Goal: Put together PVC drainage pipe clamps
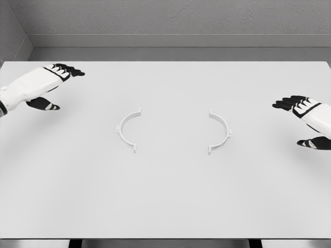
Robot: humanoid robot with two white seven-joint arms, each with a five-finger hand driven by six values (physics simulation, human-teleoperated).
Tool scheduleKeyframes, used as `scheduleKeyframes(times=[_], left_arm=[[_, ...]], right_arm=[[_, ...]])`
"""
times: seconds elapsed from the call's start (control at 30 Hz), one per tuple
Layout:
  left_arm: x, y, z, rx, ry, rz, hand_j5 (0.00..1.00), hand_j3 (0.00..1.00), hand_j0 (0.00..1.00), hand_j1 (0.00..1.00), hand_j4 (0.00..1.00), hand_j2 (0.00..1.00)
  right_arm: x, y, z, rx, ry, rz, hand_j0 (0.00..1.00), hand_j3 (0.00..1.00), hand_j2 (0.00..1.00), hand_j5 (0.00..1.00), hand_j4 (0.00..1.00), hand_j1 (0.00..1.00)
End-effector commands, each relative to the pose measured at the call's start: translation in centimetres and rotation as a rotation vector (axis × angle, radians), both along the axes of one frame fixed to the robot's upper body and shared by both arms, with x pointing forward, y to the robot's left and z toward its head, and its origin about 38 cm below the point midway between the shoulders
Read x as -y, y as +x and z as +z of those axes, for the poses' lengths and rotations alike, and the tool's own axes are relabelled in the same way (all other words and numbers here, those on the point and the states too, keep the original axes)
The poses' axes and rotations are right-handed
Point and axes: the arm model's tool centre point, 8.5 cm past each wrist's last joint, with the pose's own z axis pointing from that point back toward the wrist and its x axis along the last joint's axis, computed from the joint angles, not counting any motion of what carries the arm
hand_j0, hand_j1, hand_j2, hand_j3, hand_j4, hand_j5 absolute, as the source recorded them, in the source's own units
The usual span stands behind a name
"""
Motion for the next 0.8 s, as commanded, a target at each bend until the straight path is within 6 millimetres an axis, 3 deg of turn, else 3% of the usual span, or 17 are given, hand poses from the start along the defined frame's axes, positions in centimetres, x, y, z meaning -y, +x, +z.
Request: scheduleKeyframes(times=[0.0,0.17,0.2,0.33,0.53,0.77], left_arm=[[0.7,-0.1,0.0,0.001,0.001,-0.021,1.0,1.0,1.0,1.0,1.0,1.0],[1.2,-0.1,-0.3,-0.005,-0.003,-0.029,1.0,1.0,1.0,1.0,1.0,1.0],[1.2,-0.1,-0.3,-0.005,-0.006,-0.029,1.0,1.0,1.0,1.0,1.0,1.0],[1.3,-0.2,-0.5,-0.01,-0.007,-0.033,1.0,1.0,1.0,1.0,1.0,1.0],[3.0,-0.3,-1.8,-0.036,-0.022,-0.066,1.0,1.0,1.0,1.0,1.0,1.0],[5.0,-0.2,-2.2,-0.031,-0.044,-0.098,1.0,1.0,1.0,1.0,1.0,1.0]], right_arm=[[-0.1,0.0,0.1,0.002,0.005,0.002,1.0,1.0,1.0,1.0,1.0,1.0],[-0.7,0.0,0.1,0.004,0.031,0.014,1.0,1.0,1.0,1.0,1.0,1.0],[-1.9,0.4,0.8,0.041,0.034,0.041,1.0,1.0,1.0,1.0,1.0,1.0],[-6.2,1.7,-2.0,-0.059,-0.015,0.133,1.0,1.0,1.0,1.0,1.0,1.0],[-9.3,3.1,-2.7,-0.082,-0.008,0.195,1.0,1.0,1.0,1.0,1.0,1.0],[-10.2,4.7,-3.3,-0.069,0.042,0.168,1.0,1.0,1.0,1.0,1.0,1.0]])
